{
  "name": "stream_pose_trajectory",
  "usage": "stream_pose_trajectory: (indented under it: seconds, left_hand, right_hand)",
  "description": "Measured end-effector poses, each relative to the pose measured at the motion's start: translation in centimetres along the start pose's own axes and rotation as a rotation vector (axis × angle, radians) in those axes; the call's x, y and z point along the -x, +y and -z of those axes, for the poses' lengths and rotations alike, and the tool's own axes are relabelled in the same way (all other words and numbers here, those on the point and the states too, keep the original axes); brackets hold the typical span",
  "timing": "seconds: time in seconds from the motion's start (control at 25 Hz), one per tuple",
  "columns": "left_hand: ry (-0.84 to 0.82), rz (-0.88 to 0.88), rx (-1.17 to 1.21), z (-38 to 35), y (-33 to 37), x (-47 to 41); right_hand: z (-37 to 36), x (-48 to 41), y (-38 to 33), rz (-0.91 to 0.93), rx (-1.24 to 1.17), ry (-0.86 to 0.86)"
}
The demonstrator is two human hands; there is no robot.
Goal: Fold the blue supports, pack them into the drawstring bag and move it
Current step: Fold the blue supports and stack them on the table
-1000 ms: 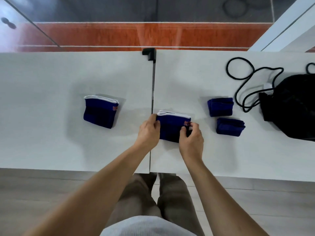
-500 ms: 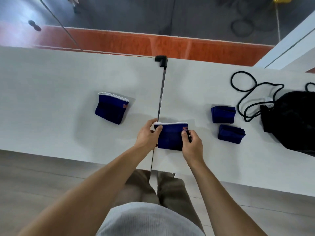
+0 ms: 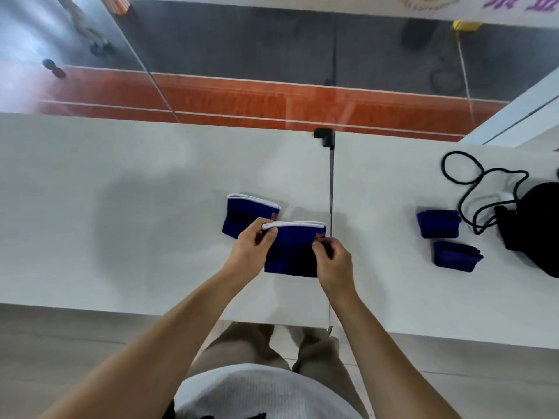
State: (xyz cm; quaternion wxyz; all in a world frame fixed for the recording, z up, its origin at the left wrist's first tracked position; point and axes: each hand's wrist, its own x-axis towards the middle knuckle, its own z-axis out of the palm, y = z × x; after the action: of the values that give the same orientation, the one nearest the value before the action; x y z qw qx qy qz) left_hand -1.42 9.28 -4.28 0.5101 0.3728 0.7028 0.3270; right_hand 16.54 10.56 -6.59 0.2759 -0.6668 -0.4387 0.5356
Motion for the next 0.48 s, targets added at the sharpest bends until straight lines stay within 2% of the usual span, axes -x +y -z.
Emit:
stream_pose_trajectory:
  seconds: [0.24, 0.48]
  left_hand:
    - [0.032, 0.008, -0.033, 6.1, -1.7, -3.0]
    - [0.197, -0.012, -0.096, 8.4, -1.7, -7.1]
  right_hand:
    - [-6.6, -0.3, -2.0, 0.013, -0.014, 0.001]
    - [-10.5, -2.6, -3.1, 0.023, 0.066, 0.048]
